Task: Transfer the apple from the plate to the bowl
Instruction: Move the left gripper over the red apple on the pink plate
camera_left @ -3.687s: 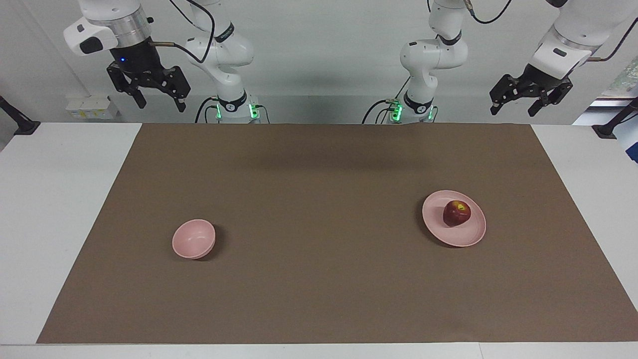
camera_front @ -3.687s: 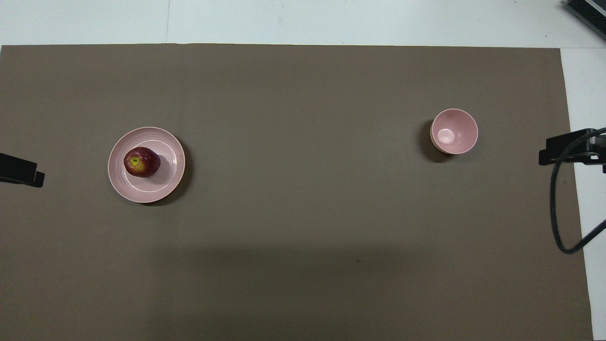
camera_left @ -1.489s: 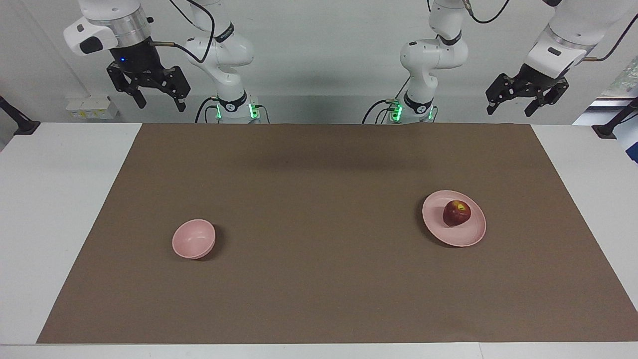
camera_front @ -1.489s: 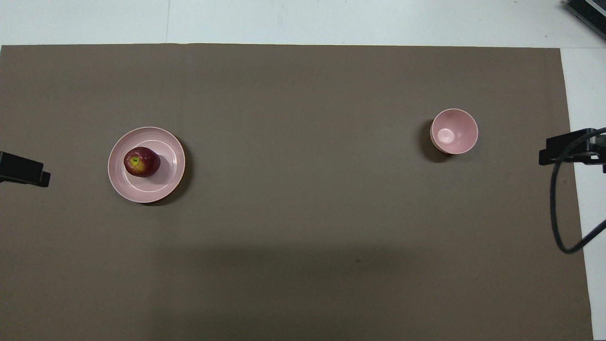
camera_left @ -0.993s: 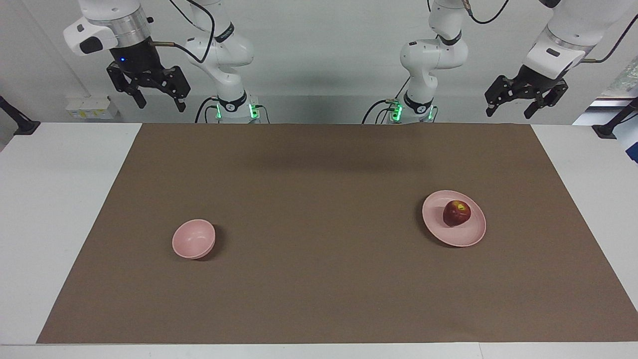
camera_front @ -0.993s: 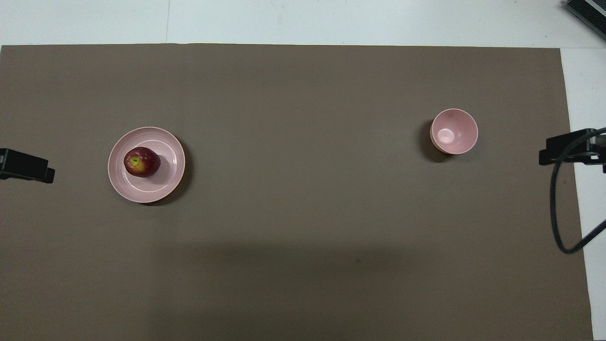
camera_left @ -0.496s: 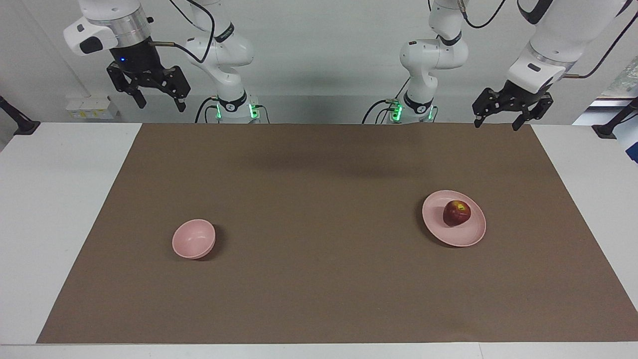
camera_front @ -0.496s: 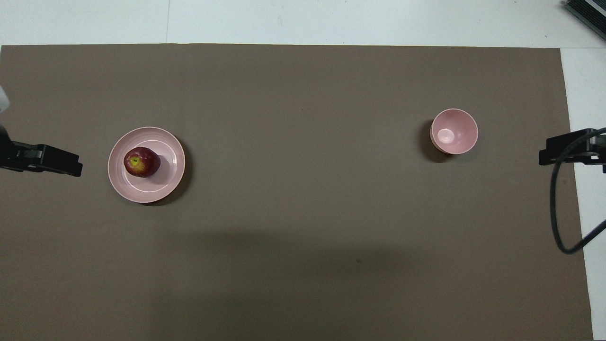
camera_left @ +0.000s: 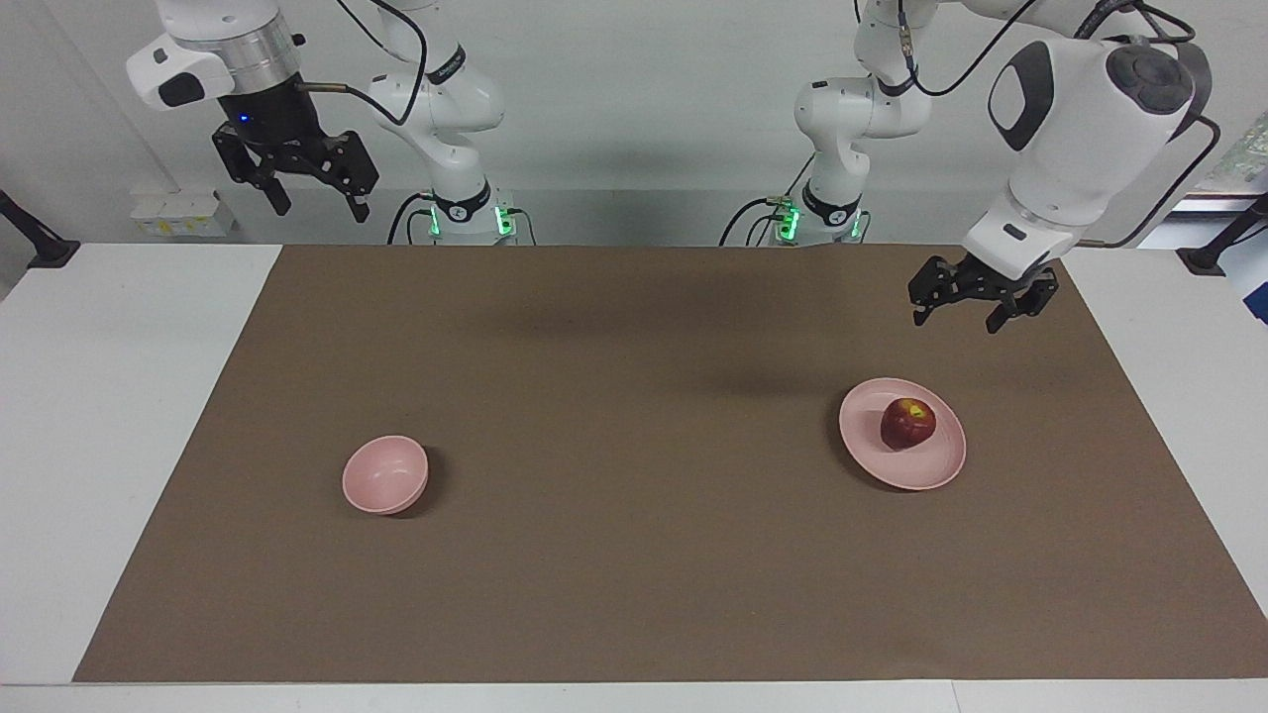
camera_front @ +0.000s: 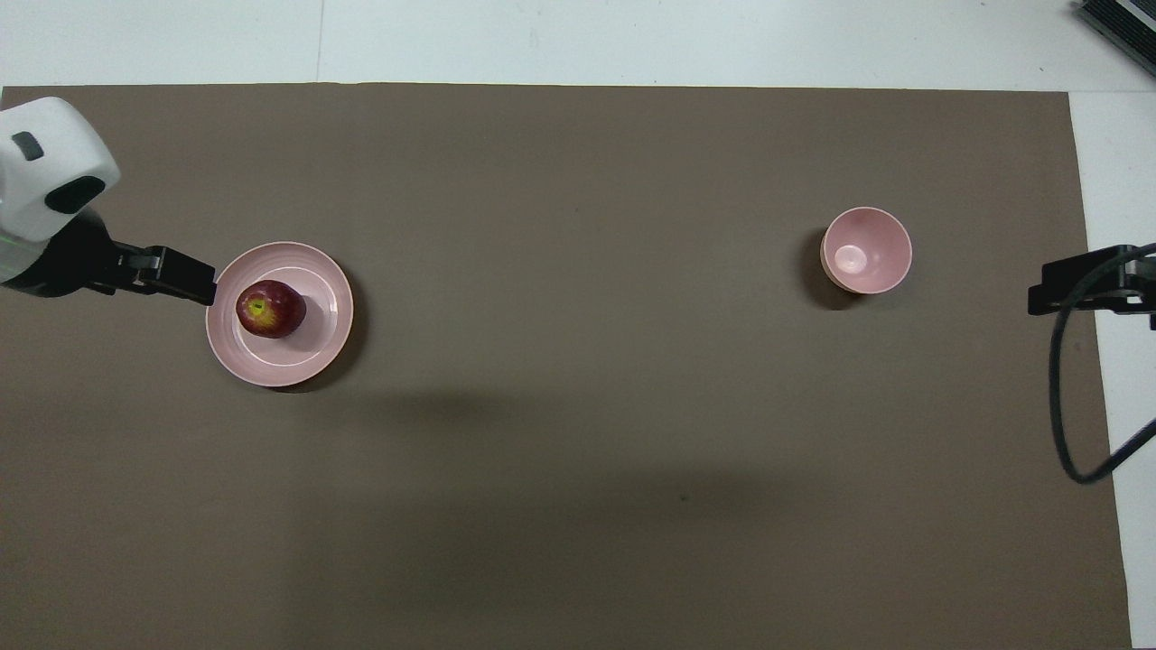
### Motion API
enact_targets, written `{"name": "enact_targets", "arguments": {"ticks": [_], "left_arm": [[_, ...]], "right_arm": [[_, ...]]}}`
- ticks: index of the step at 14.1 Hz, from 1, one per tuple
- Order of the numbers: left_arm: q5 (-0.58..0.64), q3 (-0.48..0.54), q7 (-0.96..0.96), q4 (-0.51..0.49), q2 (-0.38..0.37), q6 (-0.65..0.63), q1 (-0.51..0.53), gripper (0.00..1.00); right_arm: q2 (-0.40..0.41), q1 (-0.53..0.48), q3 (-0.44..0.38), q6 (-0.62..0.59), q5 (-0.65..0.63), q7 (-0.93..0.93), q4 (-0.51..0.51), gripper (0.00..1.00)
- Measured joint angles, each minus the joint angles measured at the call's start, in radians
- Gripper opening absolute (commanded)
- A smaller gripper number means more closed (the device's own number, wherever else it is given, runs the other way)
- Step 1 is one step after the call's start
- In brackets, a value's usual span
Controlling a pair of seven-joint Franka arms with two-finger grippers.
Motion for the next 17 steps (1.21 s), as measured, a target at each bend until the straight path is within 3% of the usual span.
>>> {"name": "enact_targets", "arguments": {"ticks": [5,10,17], "left_arm": [[0.0,0.007,0.0,-0.175,0.013,0.186,0.001,1.0],[0.0,0.01,0.0,-0.286,0.083,0.391,0.003,1.0],[0.0,0.018,0.009,-0.321,0.146,0.529,0.019,1.0]], "right_arm": [[0.0,0.0,0.0,0.0,0.0,0.0,0.0,1.0],[0.0,0.0,0.0,0.0,0.0,0.0,0.0,1.0],[0.0,0.0,0.0,0.0,0.0,0.0,0.0,1.0]]}}
